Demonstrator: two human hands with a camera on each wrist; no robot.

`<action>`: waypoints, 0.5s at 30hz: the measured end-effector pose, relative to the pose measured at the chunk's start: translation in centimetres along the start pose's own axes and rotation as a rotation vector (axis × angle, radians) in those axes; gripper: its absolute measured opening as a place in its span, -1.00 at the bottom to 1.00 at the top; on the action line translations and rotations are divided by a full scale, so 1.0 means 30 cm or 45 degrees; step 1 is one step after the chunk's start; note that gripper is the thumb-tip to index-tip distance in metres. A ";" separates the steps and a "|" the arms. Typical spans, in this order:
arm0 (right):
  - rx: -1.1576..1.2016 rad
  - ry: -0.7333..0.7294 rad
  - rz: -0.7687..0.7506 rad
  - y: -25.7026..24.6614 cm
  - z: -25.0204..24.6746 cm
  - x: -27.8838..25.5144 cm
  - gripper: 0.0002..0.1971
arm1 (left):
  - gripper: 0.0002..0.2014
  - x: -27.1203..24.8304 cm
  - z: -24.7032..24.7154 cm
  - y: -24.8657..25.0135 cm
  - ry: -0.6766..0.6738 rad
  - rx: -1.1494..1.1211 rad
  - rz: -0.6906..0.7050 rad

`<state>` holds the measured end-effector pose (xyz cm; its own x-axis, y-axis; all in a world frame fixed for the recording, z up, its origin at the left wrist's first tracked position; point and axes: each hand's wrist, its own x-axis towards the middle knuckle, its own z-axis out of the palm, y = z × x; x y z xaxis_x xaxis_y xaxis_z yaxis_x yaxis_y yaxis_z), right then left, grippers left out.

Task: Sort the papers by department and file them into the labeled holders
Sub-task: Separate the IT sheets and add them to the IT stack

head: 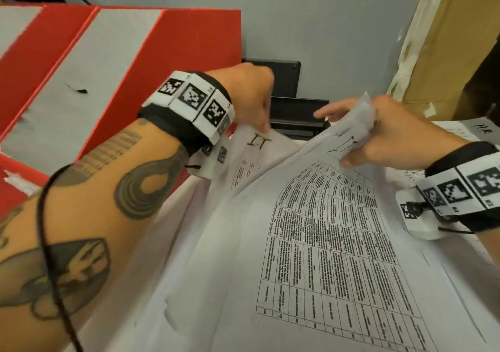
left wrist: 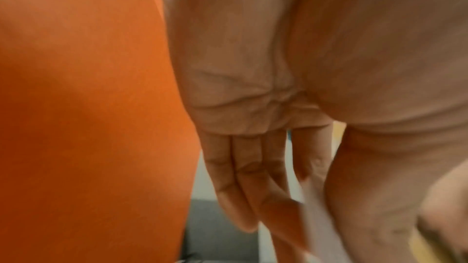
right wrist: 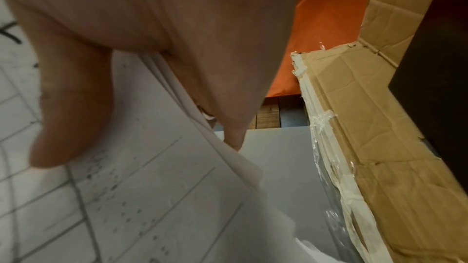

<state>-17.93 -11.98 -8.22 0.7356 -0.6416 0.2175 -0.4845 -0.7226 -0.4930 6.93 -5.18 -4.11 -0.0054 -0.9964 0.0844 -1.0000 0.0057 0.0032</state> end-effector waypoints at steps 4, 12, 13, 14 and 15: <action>-0.062 -0.065 -0.042 -0.031 0.030 0.006 -0.53 | -0.94 -0.077 -0.055 0.052 0.203 -0.180 0.124; -0.113 0.095 -0.251 -0.076 0.054 0.001 -0.58 | -0.72 -0.049 -0.034 0.004 0.154 -0.390 0.089; -0.131 0.092 -0.264 -0.072 0.055 0.003 -0.60 | -0.77 -0.041 -0.027 -0.008 0.143 -0.366 0.075; -0.126 0.075 -0.247 -0.068 0.055 0.004 -0.61 | -0.83 -0.032 -0.020 -0.020 0.143 -0.347 0.061; -0.109 0.045 -0.198 -0.065 0.054 0.004 -0.62 | -0.86 -0.025 -0.012 -0.030 0.152 -0.344 0.045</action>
<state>-16.13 -10.23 -8.59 0.7883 -0.5282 0.3157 -0.4059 -0.8319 -0.3783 7.85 -4.41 -3.82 -0.0238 -0.9783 0.2059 -0.9618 0.0786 0.2622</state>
